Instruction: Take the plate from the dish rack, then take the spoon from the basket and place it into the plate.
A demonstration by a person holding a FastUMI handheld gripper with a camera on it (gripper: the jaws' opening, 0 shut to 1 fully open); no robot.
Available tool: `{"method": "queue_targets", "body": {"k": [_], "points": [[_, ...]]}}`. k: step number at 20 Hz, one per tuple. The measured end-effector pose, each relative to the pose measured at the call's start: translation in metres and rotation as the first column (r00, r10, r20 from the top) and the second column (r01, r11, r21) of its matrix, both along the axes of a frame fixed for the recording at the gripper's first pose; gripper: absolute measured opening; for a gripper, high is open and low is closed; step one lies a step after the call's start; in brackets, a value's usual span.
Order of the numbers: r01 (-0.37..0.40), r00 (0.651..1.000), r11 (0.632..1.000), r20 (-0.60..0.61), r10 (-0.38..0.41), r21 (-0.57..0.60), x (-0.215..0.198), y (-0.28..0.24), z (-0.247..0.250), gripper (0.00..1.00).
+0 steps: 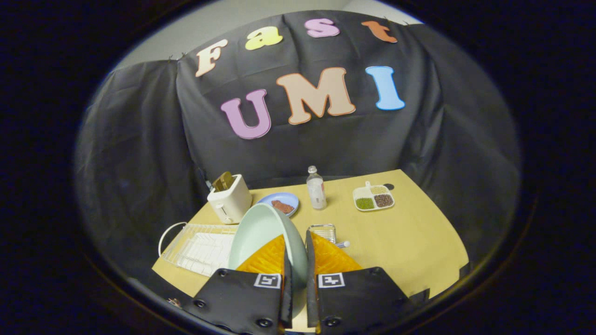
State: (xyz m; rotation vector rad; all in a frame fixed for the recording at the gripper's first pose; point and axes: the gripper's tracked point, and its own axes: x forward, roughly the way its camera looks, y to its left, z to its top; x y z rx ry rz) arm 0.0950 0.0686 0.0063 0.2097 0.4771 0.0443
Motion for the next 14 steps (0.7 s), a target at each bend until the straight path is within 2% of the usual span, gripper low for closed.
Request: {"method": "queue_targets", "body": {"k": [2,5,10,14], "points": [[0.002,1.0,0.998,0.006,-0.002,0.057,-0.013,-0.011,-0.022,0.15],[-0.011,1.0,0.997,0.013,0.01,0.083,-0.029,-0.016,-0.053,0.15],[-0.032,0.998,0.983,0.06,0.022,0.178,-0.047,-0.01,-0.09,0.15],[0.006,0.997,0.987,0.074,-0.018,0.159,-0.047,-0.034,-0.114,0.15]]}}
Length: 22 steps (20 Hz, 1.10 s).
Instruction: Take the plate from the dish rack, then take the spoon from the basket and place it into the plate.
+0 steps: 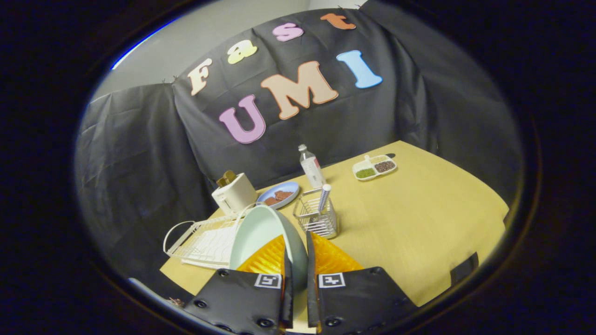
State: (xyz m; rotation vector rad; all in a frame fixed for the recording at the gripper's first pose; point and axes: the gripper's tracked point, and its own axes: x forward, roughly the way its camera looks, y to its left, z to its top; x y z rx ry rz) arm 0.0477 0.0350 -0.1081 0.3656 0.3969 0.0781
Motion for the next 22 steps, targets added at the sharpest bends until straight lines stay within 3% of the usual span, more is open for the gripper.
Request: {"method": "queue_targets", "body": {"k": [4,11,18,22], "points": [[0.05,0.999,0.998,-0.019,-0.051,-0.028,0.0,-0.027,-0.026,0.15],[0.078,0.994,0.996,-0.083,-0.075,0.036,-0.006,-0.049,-0.067,0.15],[0.08,0.985,0.981,-0.163,-0.051,0.178,-0.015,-0.054,-0.104,0.15],[0.126,0.971,0.961,-0.227,-0.069,0.245,-0.02,-0.067,-0.132,0.16]]}}
